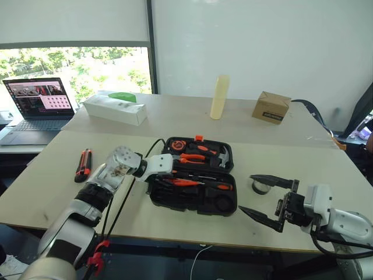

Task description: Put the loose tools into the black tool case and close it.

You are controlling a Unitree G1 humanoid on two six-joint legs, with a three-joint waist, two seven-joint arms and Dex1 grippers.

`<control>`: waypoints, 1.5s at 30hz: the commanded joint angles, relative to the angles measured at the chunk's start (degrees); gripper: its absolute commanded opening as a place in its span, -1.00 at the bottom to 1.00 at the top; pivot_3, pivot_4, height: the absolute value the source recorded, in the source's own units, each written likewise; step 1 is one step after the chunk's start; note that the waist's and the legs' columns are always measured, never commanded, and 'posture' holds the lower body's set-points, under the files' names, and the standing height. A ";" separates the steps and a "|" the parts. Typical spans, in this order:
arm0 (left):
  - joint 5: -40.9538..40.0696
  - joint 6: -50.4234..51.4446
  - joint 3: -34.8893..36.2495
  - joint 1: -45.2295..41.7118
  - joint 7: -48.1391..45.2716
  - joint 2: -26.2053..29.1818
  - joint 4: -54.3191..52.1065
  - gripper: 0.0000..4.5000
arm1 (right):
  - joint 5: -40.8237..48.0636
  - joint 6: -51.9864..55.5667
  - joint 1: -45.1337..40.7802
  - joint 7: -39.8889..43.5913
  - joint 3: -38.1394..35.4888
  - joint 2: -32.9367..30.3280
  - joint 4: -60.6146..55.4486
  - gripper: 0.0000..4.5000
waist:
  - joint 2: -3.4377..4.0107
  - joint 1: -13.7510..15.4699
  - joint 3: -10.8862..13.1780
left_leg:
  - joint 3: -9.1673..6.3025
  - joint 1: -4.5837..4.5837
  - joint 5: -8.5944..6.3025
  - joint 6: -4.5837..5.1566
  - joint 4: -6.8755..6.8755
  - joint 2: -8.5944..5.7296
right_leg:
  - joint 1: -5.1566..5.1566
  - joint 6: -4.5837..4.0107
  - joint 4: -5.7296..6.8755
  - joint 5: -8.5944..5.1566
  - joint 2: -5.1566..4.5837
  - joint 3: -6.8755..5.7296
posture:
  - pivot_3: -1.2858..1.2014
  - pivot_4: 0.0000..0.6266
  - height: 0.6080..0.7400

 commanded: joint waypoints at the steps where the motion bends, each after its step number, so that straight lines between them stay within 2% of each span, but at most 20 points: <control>1: 2.40 -2.38 -0.89 -1.50 -1.63 0.13 1.55 -0.80 | 1.42 0.54 0.38 -0.92 -1.79 -0.80 -2.70 1.00 | -0.01 0.07 0.00 | -0.01 0.00 -0.01 0.01 0.00 0.00 | 0.01 0.01 0.00 0.00 0.00 0.00 | 0.03 -0.52 1.00; 5: 3.81 -1.98 -1.13 -1.17 -3.93 0.88 1.74 -0.80 | 1.16 0.67 0.65 -1.44 -2.21 -0.75 -3.05 1.00 | 0.00 0.11 0.00 | -0.05 0.01 -0.03 0.06 0.08 -0.02 | 0.05 0.04 0.01 -0.01 -0.03 0.00 | 0.03 -0.52 1.00; 15: 9.85 -0.45 -2.19 -1.67 -1.06 1.51 1.90 -0.80 | 0.52 0.30 0.42 -2.38 -1.33 -0.35 -2.96 1.00 | 0.00 -0.03 0.00 | -0.16 0.15 -0.05 0.08 0.09 0.00 | 0.12 0.05 0.11 -0.01 -0.02 0.06 | 0.03 -0.52 1.00; 26: 10.47 1.02 -1.48 0.42 -1.50 2.94 -1.59 -0.80 | 0.21 -0.33 0.16 -1.88 -0.67 -0.11 -2.13 1.00 | 0.01 -0.55 -0.01 | -0.17 0.28 -0.04 0.07 0.10 0.02 | 0.14 0.02 0.28 0.00 0.02 0.14 | 0.03 -0.52 1.00; 27: 10.29 1.15 -1.53 0.64 -1.96 2.97 -1.98 -0.45 | 0.18 -0.41 0.09 -1.79 -0.59 -0.09 -1.97 1.00 | 0.01 -0.56 -0.01 | -0.17 0.28 -0.04 0.07 0.10 0.02 | 0.14 0.02 0.28 0.00 0.02 0.13 | 0.03 -0.52 1.00; 29: 8.10 1.74 0.08 1.05 -1.38 1.92 -3.14 -0.23 | 0.16 -0.54 -0.04 -1.55 -0.51 -0.09 -1.65 1.00 | 0.01 -0.62 -0.01 | -0.17 0.28 -0.04 0.07 0.10 0.02 | 0.14 0.02 0.28 0.00 0.01 0.14 | 0.03 -0.52 1.00; 31: 5.80 1.06 2.05 0.74 -0.96 0.91 -3.80 0.10 | 0.21 -0.61 -0.20 -1.30 -0.49 -0.12 -1.28 1.00 | 0.01 -0.68 -0.01 | -0.16 0.28 -0.04 0.07 0.09 0.02 | 0.12 0.02 0.28 0.00 0.01 0.15 | 0.03 -0.52 1.00; 40: -1.88 4.25 6.51 0.88 -5.15 1.15 -8.39 0.10 | 0.10 -0.84 -0.77 -0.31 -0.03 0.01 0.01 1.00 | 0.01 0.03 0.00 | -0.16 0.05 -0.07 0.12 0.21 0.01 | 0.05 0.07 0.14 -0.02 -0.01 0.09 | 0.03 -0.52 1.00; 43: -1.17 3.39 6.59 1.77 -2.88 0.39 -7.07 -0.20 | -0.14 -0.95 -1.02 -0.36 0.54 0.41 0.15 1.00 | 0.01 0.10 0.00 | -0.17 0.06 -0.08 0.13 0.22 0.00 | 0.08 0.09 0.13 -0.03 -0.02 0.09 | 0.03 -0.52 1.00; 45: -0.73 4.27 6.79 1.95 -0.60 -0.53 -5.55 -0.60 | -0.19 -1.02 -1.05 -0.42 0.89 0.62 0.11 1.00 | 0.00 0.11 0.00 | -0.17 0.06 -0.08 0.13 0.24 -0.01 | 0.09 0.09 0.14 -0.03 -0.02 0.09 | 0.03 -0.52 1.00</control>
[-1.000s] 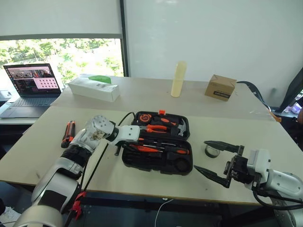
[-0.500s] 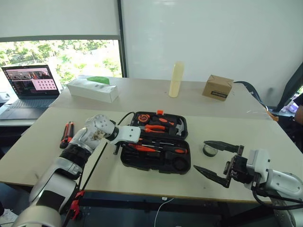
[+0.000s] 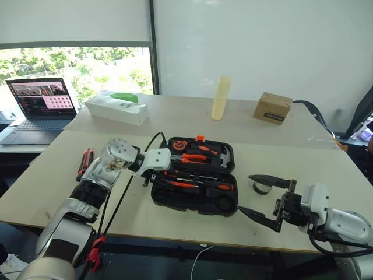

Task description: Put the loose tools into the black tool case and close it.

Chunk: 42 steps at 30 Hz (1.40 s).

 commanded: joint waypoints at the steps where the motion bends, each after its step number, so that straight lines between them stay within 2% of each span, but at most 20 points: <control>1: -0.09 -0.01 1.75 0.28 3.94 -1.30 1.71 -0.76 | 0.06 -1.56 -0.58 -0.30 -0.36 0.37 -0.44 1.00 | 0.00 0.00 0.00 | 0.00 0.00 0.00 0.00 0.02 0.00 | 0.00 0.01 0.01 0.00 0.00 0.00 | 0.03 -0.52 1.00; 3: -0.15 0.79 1.79 0.75 4.93 -1.74 2.18 -0.98 | 0.09 -1.64 -0.54 -0.28 -0.36 0.43 -0.38 1.00 | 0.00 0.01 0.00 | -0.01 -0.02 0.00 0.00 0.04 0.00 | 0.00 0.02 0.01 0.01 0.00 -0.01 | 0.03 -0.52 1.00; 13: 0.18 0.76 0.65 2.20 6.75 -3.25 3.74 -0.98 | 0.13 -2.28 0.15 -0.11 -0.49 0.44 0.03 1.00 | 0.00 0.03 0.00 | 0.00 -0.01 0.00 0.01 0.06 0.00 | 0.01 0.02 0.02 0.02 0.00 -0.01 | 0.03 -0.52 1.00; 24: 3.51 7.53 -3.13 6.30 5.56 -1.13 0.08 -0.98 | -0.07 -2.65 0.39 -0.39 -0.38 0.85 0.28 1.00 | 0.03 -0.15 -0.03 | 0.00 0.10 -0.01 0.01 0.05 0.01 | 0.07 0.02 0.05 0.01 0.01 0.02 | 0.03 -0.52 1.00; 34: 3.42 10.80 -2.50 7.48 7.34 -1.58 -0.50 -0.98 | -0.39 -2.90 0.58 -0.47 -0.41 1.30 0.44 1.00 | 0.18 -0.13 -0.17 | 0.02 0.24 -0.01 0.01 0.06 0.00 | 0.17 0.02 0.14 0.01 0.00 0.08 | 0.03 -0.52 1.00; 37: 1.30 9.89 -0.15 7.73 8.43 -2.23 -1.45 -0.98 | -0.39 -2.83 0.86 -0.50 -0.45 1.32 0.17 1.00 | 0.22 -0.14 -0.20 | 0.02 0.26 -0.01 0.01 0.05 0.00 | 0.18 0.01 0.15 0.01 0.00 0.09 | 0.03 -0.52 1.00; 42: -8.40 6.04 9.62 10.22 8.24 -1.87 -6.04 -0.98 | 0.42 -2.65 2.01 -0.34 -1.42 1.11 -0.69 1.00 | 0.21 -0.17 -0.19 | 0.01 0.17 -0.01 0.01 0.06 0.01 | 0.08 0.01 0.15 0.01 -0.01 0.09 | 0.03 -0.52 1.00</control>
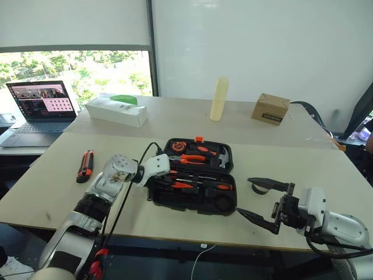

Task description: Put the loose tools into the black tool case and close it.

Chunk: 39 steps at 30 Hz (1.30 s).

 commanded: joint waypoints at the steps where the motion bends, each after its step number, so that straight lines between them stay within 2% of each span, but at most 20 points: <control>1: -8.89 -1.34 8.57 3.00 -1.37 1.73 -5.07 -0.98 | 1.80 -1.23 0.64 -0.08 -2.06 -0.15 -2.17 1.00 | -0.01 -0.10 0.02 | 0.00 -0.06 0.00 0.00 0.00 0.01 | -0.06 0.00 0.00 0.00 0.01 -0.01 | 0.03 -0.52 1.00; 2: -11.60 -2.09 12.30 5.03 -0.88 2.74 -6.45 -0.98 | 2.40 -1.13 1.04 0.12 -2.52 -0.22 -2.27 1.00 | -0.01 -0.17 0.03 | 0.00 -0.11 0.00 0.00 0.01 0.02 | -0.12 0.00 0.01 0.00 0.01 -0.01 | 0.03 -0.52 1.00; 5: -18.21 -4.59 22.48 15.18 -0.99 6.75 -11.33 -0.67 | 4.09 -0.27 1.59 0.10 -3.27 -0.23 -2.77 1.00 | -0.01 -0.99 0.03 | 0.00 -0.08 0.00 0.00 0.00 0.17 | -0.14 -0.04 0.02 0.01 0.04 -0.02 | 0.03 -0.52 1.00; 9: -21.33 -12.33 38.25 31.23 6.54 6.81 -15.16 0.04 | 4.79 -0.33 1.80 -0.08 -2.62 0.19 -3.90 1.00 | 0.03 -1.37 0.04 | 0.04 0.07 -0.01 -0.02 -0.12 0.35 | -0.06 -0.08 0.00 -0.01 0.00 -0.03 | 0.03 -0.52 1.00; 12: -22.93 -10.29 47.25 43.21 13.27 4.98 -17.40 0.50 | 5.41 0.14 1.35 -0.96 -1.95 0.70 -5.25 1.00 | 0.01 -1.20 0.05 | 0.08 0.11 -0.03 -0.04 -0.15 0.39 | -0.01 -0.10 -0.05 0.01 -0.06 -0.08 | 0.03 -0.52 1.00; 15: -22.98 -11.34 54.57 51.70 20.15 2.32 -16.22 0.98 | 5.58 0.39 1.23 -1.76 -1.87 0.92 -6.27 1.00 | -0.07 -1.00 0.06 | 0.06 0.09 -0.04 -0.03 -0.15 0.39 | -0.02 -0.10 -0.13 0.01 -0.12 -0.13 | 0.03 -0.52 1.00; 19: -23.71 -11.14 57.81 56.37 25.74 -0.26 -17.20 1.00 | 5.78 0.99 1.37 -2.00 -1.95 0.58 -6.71 1.00 | -0.18 0.32 0.05 | 0.05 0.13 -0.04 -0.04 -0.12 0.38 | 0.03 -0.12 -0.12 0.00 -0.17 -0.21 | 0.03 -0.52 1.00; 23: -25.62 -2.35 54.86 51.52 32.12 0.45 -20.21 1.00 | 5.93 1.80 0.27 -1.72 -1.49 0.01 -6.46 1.00 | -0.18 1.34 0.04 | 0.04 0.21 -0.04 -0.05 -0.09 0.35 | -0.02 -0.46 -0.21 -0.13 -0.25 -0.27 | 0.03 -0.52 1.00; 29: -23.74 23.11 45.73 30.44 47.27 4.81 -16.06 1.00 | 4.77 2.99 -4.23 -1.30 1.26 -0.30 -4.62 1.00 | -0.31 1.30 0.00 | 0.08 0.11 0.07 -0.18 -0.04 0.31 | 0.05 -0.21 -0.10 0.21 -0.01 -0.24 | 0.03 -0.52 1.00; 32: -19.89 27.98 41.30 20.21 52.09 6.32 -8.27 1.00 | 4.13 3.23 -6.34 -1.42 2.49 0.01 -3.44 1.00 | -0.34 0.34 0.00 | 0.09 0.17 0.08 -0.20 -0.19 0.26 | 0.04 -0.22 -0.06 0.23 0.04 -0.22 | 0.03 -0.52 1.00; 36: -15.34 33.57 34.95 8.17 53.79 8.60 5.17 1.00 | 3.69 2.93 -7.40 -1.21 3.37 0.08 -2.72 1.00 | -0.37 -0.50 0.02 | 0.09 0.15 0.15 -0.32 -0.35 0.19 | 0.01 -0.25 -0.09 0.22 0.12 -0.23 | 0.03 -0.52 1.00; 39: -13.09 31.36 32.37 2.77 53.48 8.75 12.28 1.00 | 3.67 2.80 -7.25 -1.31 3.23 -0.04 -2.71 1.00 | -0.37 -0.58 0.02 | 0.19 0.11 0.17 -0.36 -0.41 0.18 | -0.03 -0.24 -0.18 0.18 0.14 -0.25 | 0.03 -0.52 1.00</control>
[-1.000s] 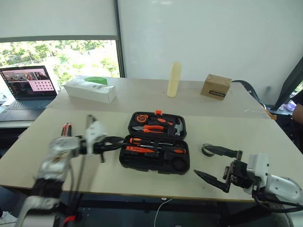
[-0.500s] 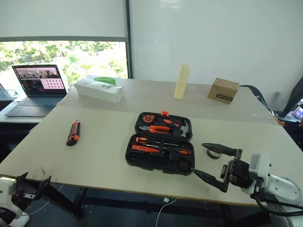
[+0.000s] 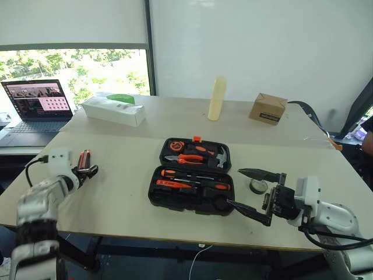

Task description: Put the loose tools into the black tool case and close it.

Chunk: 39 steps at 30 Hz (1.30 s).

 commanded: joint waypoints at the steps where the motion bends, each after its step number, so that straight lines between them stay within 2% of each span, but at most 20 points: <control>1: 2.82 -1.57 -2.09 -4.72 0.70 1.15 7.18 1.00 | 0.13 -0.52 -0.24 -0.16 -1.01 -0.22 -1.21 1.00 | 0.00 0.06 0.00 | 0.04 -0.04 0.00 0.00 0.00 -0.01 | -0.01 0.00 -0.02 0.00 -0.01 -0.03 | 0.03 -0.52 1.00; 5: 4.58 -3.50 -3.51 -7.28 0.74 1.31 12.70 1.00 | 0.04 -0.38 0.33 -0.64 -1.50 -0.36 -1.62 1.00 | -0.03 0.07 0.02 | 0.11 -0.08 0.00 0.01 0.03 -0.01 | -0.02 0.02 -0.03 0.00 -0.06 -0.03 | 0.03 -0.52 1.00; 6: 5.19 -4.63 -4.22 -7.52 0.22 1.34 13.89 0.77 | 0.00 -0.34 0.63 -0.84 -1.62 -0.35 -1.88 1.00 | -0.03 0.12 0.02 | 0.12 -0.07 0.00 0.00 0.03 -0.02 | -0.01 0.02 -0.02 0.00 -0.08 -0.03 | 0.03 -0.52 1.00; 7: 5.52 -5.40 -4.59 -7.78 -0.29 1.31 14.87 0.71 | -0.02 -0.33 0.84 -0.98 -1.67 -0.34 -2.08 1.00 | -0.03 0.14 0.02 | 0.14 -0.08 -0.01 0.01 0.03 -0.02 | -0.01 0.02 -0.01 0.00 -0.07 -0.05 | 0.03 -0.52 1.00; 10: 5.76 -7.96 -4.70 -8.46 -1.67 1.22 16.72 0.21 | -0.07 -0.25 1.18 -1.39 -1.68 -0.39 -2.37 1.00 | -0.03 0.19 0.02 | 0.17 -0.04 0.00 0.00 0.03 -0.01 | -0.01 0.01 0.07 0.00 -0.09 -0.06 | 0.03 -0.52 1.00; 11: 5.73 -8.62 -4.65 -8.69 -2.09 1.21 17.17 0.11 | -0.03 -0.16 1.22 -1.51 -1.70 -0.47 -2.45 1.00 | -0.03 0.20 0.02 | 0.17 -0.02 0.01 -0.02 0.03 -0.02 | 0.00 0.01 0.10 0.00 -0.09 -0.05 | 0.03 -0.52 1.00; 13: 4.98 -13.72 -3.92 -8.86 -4.42 1.04 17.16 -0.19 | -0.05 -0.07 1.53 -1.71 -1.80 -0.66 -2.62 1.00 | -0.03 0.24 0.02 | 0.16 -0.02 0.03 -0.05 0.04 -0.01 | 0.00 0.01 0.12 0.01 -0.09 -0.05 | 0.03 -0.52 1.00; 16: 0.64 -23.78 -1.32 -8.11 -14.10 0.43 14.14 -0.20 | -0.06 -0.15 2.64 -1.68 -2.33 -1.00 -2.94 1.00 | -0.12 0.43 0.07 | 0.16 -0.09 0.04 -0.06 0.05 0.00 | -0.05 0.00 0.13 0.01 -0.09 -0.08 | 0.03 -0.52 1.00; 18: -3.68 -30.35 -2.75 -5.66 -31.42 1.32 7.16 -0.20 | 0.10 -0.12 4.16 -1.58 -3.40 -1.60 -3.39 1.00 | -0.18 0.60 0.11 | 0.17 -0.21 0.05 -0.08 0.07 0.01 | -0.12 0.00 0.09 0.01 -0.08 -0.14 | 0.03 -0.52 1.00; 21: -5.24 -37.36 -10.56 -0.36 -54.90 4.48 -3.53 -0.20 | 0.69 0.00 6.37 -1.24 -5.36 -2.57 -3.93 1.00 | -0.18 0.81 0.11 | 0.21 -0.36 0.27 -0.47 0.11 0.03 | -0.16 0.00 0.07 0.01 -0.09 -0.20 | 0.03 -0.52 1.00; 24: -1.81 -43.19 -19.48 0.53 -67.38 6.45 -8.69 -0.20 | 1.08 -0.01 8.64 -0.76 -7.35 -3.43 -4.21 1.00 | -0.10 0.93 0.11 | 0.30 -0.34 0.23 -0.42 0.10 0.00 | -0.10 0.02 -0.02 0.00 -0.11 -0.14 | 0.03 -0.52 1.00; 27: 0.42 -46.15 -25.16 -2.07 -71.93 4.54 -9.85 -0.20 | 0.74 -0.46 10.62 -0.38 -8.41 -3.85 -4.23 1.00 | -0.10 0.94 0.12 | 0.32 -0.26 -0.05 0.07 0.12 -0.06 | -0.05 0.06 -0.14 -0.03 -0.12 -0.05 | 0.03 -0.52 1.00; 30: 4.41 -47.60 -30.21 -5.80 -71.58 0.67 -8.84 -0.20 | 0.30 -0.82 12.47 -0.66 -8.85 -3.57 -4.77 1.00 | -0.12 1.02 0.13 | 0.22 -0.27 -0.07 0.12 0.23 -0.05 | -0.04 0.06 -0.04 -0.03 -0.09 -0.07 | 0.03 -0.52 1.00; 33: 10.77 -54.35 -34.45 -9.10 -68.55 -3.33 -4.08 -0.20 | 0.09 -0.75 13.80 -1.80 -8.81 -2.82 -6.14 1.00 | -0.12 0.85 0.13 | 0.13 -0.30 -0.07 0.13 0.39 -0.06 | -0.03 0.08 0.00 -0.03 -0.07 -0.02 | 0.03 -0.52 1.00; 36: 12.61 -55.31 -35.95 -11.48 -66.59 -7.37 0.03 -0.20 | -0.31 -0.88 15.01 -2.46 -8.64 -2.25 -7.29 1.00 | -0.11 0.78 0.12 | -0.02 -0.28 -0.08 0.16 0.42 -0.08 | 0.00 0.11 -0.01 -0.01 -0.06 0.04 | 0.03 -0.52 1.00; 39: 15.38 -58.43 -38.05 -12.51 -66.80 -8.39 2.95 -0.20 | -0.67 -0.98 15.38 -3.26 -8.59 -1.77 -7.85 1.00 | -0.11 0.52 0.12 | -0.11 -0.29 -0.12 0.23 0.42 -0.08 | -0.03 0.13 -0.03 -0.01 -0.05 0.12 | 0.03 -0.52 1.00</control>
